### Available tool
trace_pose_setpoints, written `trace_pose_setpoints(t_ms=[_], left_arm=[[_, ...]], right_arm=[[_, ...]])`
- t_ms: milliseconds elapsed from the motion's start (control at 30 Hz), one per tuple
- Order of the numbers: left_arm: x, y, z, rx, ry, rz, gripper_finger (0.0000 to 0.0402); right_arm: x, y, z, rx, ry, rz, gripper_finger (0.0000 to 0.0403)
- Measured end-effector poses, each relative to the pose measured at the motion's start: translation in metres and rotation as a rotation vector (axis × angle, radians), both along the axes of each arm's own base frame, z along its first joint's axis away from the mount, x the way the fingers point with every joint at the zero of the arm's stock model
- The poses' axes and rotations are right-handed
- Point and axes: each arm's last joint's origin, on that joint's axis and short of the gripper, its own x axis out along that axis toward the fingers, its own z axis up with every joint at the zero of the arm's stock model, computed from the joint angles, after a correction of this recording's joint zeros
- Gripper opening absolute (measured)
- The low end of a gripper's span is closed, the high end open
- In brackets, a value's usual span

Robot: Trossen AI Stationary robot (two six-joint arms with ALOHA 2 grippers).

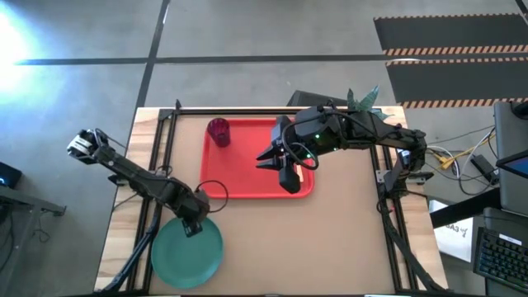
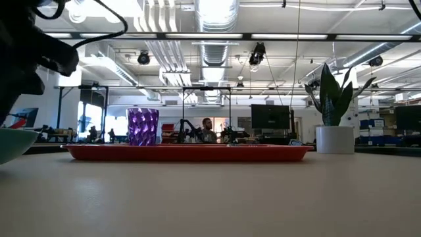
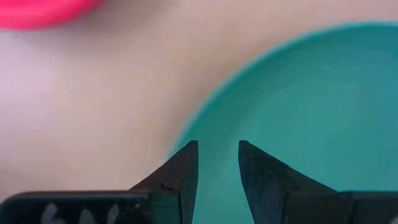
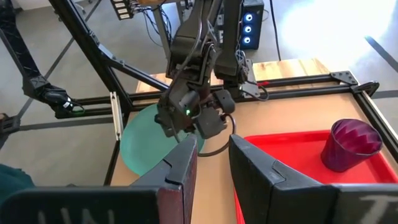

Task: Pick and place plate/cup/fork/spoon on tray
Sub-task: Put the green plate on the red tray to the bottom right of the violet glass

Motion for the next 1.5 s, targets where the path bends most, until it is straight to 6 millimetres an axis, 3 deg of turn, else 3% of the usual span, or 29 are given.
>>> trace_pose_setpoints(t_ms=[300, 667, 767, 900, 1200, 1500], left_arm=[[-0.017, 0.01, -0.019, 0.098, 0.151, 0.004, 0.0096], [-0.011, 0.002, -0.041, -0.111, 0.034, -0.006, 0.0095], [-0.012, 0.003, -0.042, -0.115, 0.056, 0.032, 0.0075], [-0.012, 0.002, -0.041, -0.158, 0.062, 0.008, 0.0014], [0.006, 0.005, -0.018, -0.099, -0.06, 0.089, 0.0002], [0.023, 0.043, 0.028, 0.102, -0.374, 0.403, 0.0001]], right_arm=[[0.0, 0.0, 0.0, 0.006, 0.002, -0.003, 0.0082], [0.0, 0.0, 0.0, 0.009, 0.002, -0.008, 0.0082], [0.0, 0.0, 0.0, 0.007, 0.002, -0.012, 0.0082], [0.0, 0.0, 0.0, 0.006, 0.002, -0.013, 0.0082], [0.0, 0.0, 0.0, -0.001, 0.001, -0.011, 0.0082], [0.0, 0.0, 0.0, -0.001, 0.001, -0.01, 0.0082]])
